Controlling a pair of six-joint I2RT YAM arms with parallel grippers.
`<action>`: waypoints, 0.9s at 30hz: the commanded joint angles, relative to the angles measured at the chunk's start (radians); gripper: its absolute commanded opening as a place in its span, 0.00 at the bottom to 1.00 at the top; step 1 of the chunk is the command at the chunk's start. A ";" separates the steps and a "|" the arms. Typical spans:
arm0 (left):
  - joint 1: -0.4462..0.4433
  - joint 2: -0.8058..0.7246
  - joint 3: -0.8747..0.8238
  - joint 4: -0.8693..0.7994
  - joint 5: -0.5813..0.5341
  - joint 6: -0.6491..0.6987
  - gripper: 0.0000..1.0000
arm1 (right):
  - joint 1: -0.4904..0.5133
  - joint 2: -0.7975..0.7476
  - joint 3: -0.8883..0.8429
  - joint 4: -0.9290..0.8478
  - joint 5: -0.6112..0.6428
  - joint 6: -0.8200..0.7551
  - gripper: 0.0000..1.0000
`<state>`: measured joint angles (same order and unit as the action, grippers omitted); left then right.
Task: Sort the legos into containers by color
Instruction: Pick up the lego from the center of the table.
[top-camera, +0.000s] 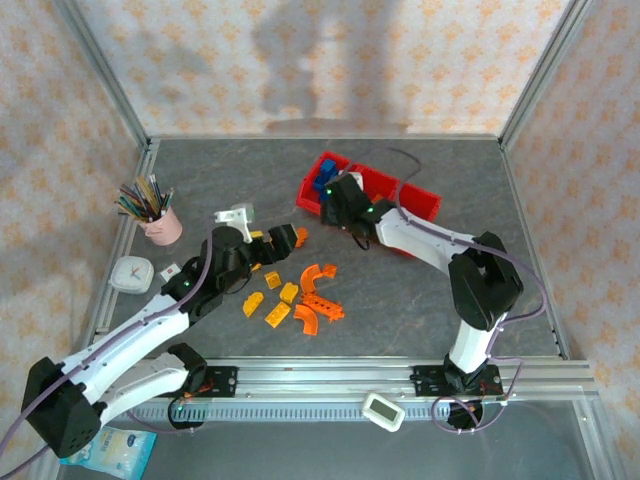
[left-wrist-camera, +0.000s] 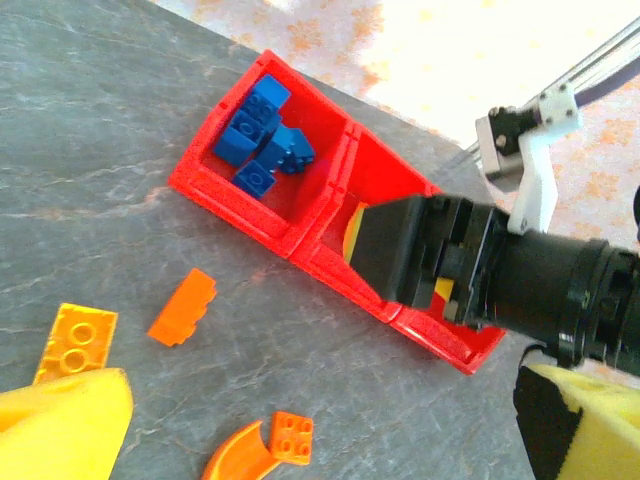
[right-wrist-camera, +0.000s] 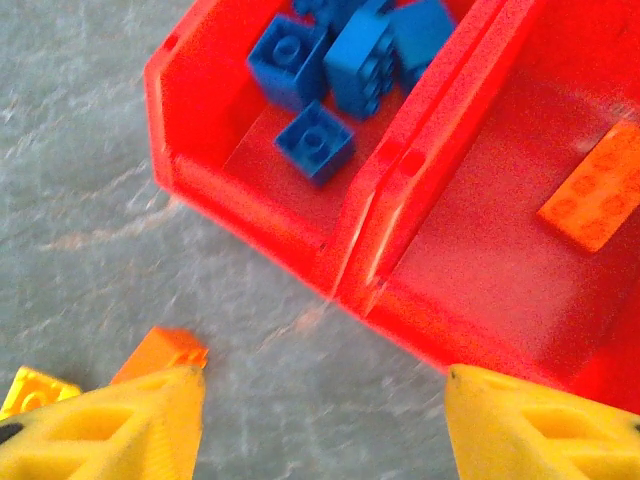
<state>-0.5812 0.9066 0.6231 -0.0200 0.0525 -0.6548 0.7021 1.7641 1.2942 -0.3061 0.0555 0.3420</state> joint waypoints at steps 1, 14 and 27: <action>-0.002 -0.046 -0.025 -0.075 -0.064 0.010 0.99 | 0.052 0.004 -0.003 0.025 0.023 0.089 0.66; -0.002 -0.138 -0.043 -0.167 -0.123 0.004 0.99 | 0.166 0.254 0.146 0.063 0.059 0.228 0.75; 0.001 -0.196 -0.065 -0.193 -0.155 -0.003 0.99 | 0.173 0.420 0.274 0.010 0.139 0.232 0.73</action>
<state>-0.5812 0.7258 0.5636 -0.1871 -0.0731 -0.6552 0.8719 2.1708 1.5417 -0.2569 0.1196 0.5686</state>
